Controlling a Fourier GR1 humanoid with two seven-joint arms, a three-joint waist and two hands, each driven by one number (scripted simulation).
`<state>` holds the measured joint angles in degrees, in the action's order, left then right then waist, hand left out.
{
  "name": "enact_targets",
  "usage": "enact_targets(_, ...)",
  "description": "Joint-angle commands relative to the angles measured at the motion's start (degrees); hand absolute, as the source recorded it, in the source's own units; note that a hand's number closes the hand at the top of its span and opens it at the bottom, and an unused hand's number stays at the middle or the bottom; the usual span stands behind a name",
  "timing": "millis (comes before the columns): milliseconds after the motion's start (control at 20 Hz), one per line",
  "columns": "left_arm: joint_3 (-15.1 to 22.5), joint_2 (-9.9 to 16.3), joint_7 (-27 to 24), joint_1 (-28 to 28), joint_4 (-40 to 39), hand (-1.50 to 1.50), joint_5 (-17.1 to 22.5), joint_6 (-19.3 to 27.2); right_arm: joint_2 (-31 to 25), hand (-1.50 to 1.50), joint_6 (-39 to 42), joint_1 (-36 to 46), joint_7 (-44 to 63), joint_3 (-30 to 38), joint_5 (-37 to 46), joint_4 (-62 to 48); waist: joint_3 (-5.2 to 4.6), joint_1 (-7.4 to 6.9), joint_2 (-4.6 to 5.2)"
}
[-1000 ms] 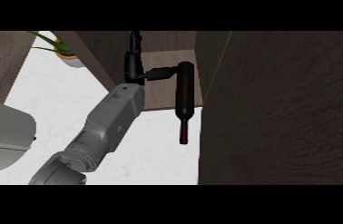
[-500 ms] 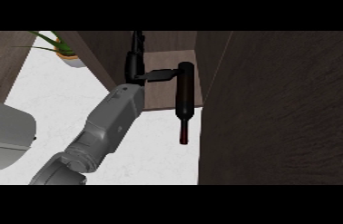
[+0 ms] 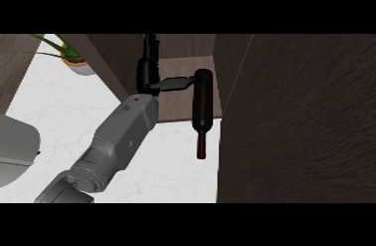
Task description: Pick up the wine, place it into the cabinet and close the cabinet
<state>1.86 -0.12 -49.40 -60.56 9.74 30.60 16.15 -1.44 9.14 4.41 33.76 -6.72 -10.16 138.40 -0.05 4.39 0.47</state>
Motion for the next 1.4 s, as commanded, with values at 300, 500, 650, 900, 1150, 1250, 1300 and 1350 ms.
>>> enact_targets(300, 14.7, 0.1, 2.0, 13.3, 13.9, -1.5, 11.4, 4.7, -0.6, -1.5, -1.8, 1.7, 3.7, 0.7, -0.3, 4.1, 0.02, -1.38, -0.86)
enact_targets(500, 25.2, 0.1, 4.9, 18.8, 27.3, -1.5, 16.2, 13.5, -1.4, -1.5, -1.6, 1.2, 2.9, 0.9, 0.3, 3.7, 0.06, -2.44, -0.97)
enact_targets(650, 30.5, 0.1, 5.9, 25.0, 36.7, -1.5, 15.0, 18.4, -0.8, -1.5, -3.1, 0.4, 2.9, 1.3, 1.4, 4.5, 0.07, -4.05, -0.97)
enact_targets(900, 38.6, 0.1, 6.1, 30.0, 48.1, -1.5, 14.4, 28.4, -1.2, -1.5, -1.4, -3.7, 1.1, 1.3, 0.6, 6.0, 0.08, -3.98, -0.72)
enact_targets(1150, 41.9, 0.8, 7.6, 40.9, 62.4, -1.5, 7.7, 31.7, -2.1, -1.5, -2.3, -1.3, 3.4, 3.7, -0.9, 7.1, 0.07, -4.74, -0.84)
enact_targets(1250, 43.2, 0.1, 8.4, 42.1, 65.8, -1.5, 6.5, 33.6, -2.2, -1.5, -0.3, -5.2, 1.0, 3.2, -1.2, 7.6, 0.09, -4.45, -0.79)
enact_targets(1300, 43.3, 4.2, 10.6, 43.9, 69.1, -1.5, 6.6, 31.7, -2.8, -1.5, -0.9, -4.9, 2.7, 5.3, -3.8, 9.7, 0.09, -4.48, -0.81)
enact_targets(1350, 43.5, 3.5, 9.3, 46.6, 71.3, -1.5, 5.6, 33.3, -0.8, -1.5, -1.6, -4.3, 0.5, 1.3, 1.2, 6.9, 0.07, -4.65, -0.74)
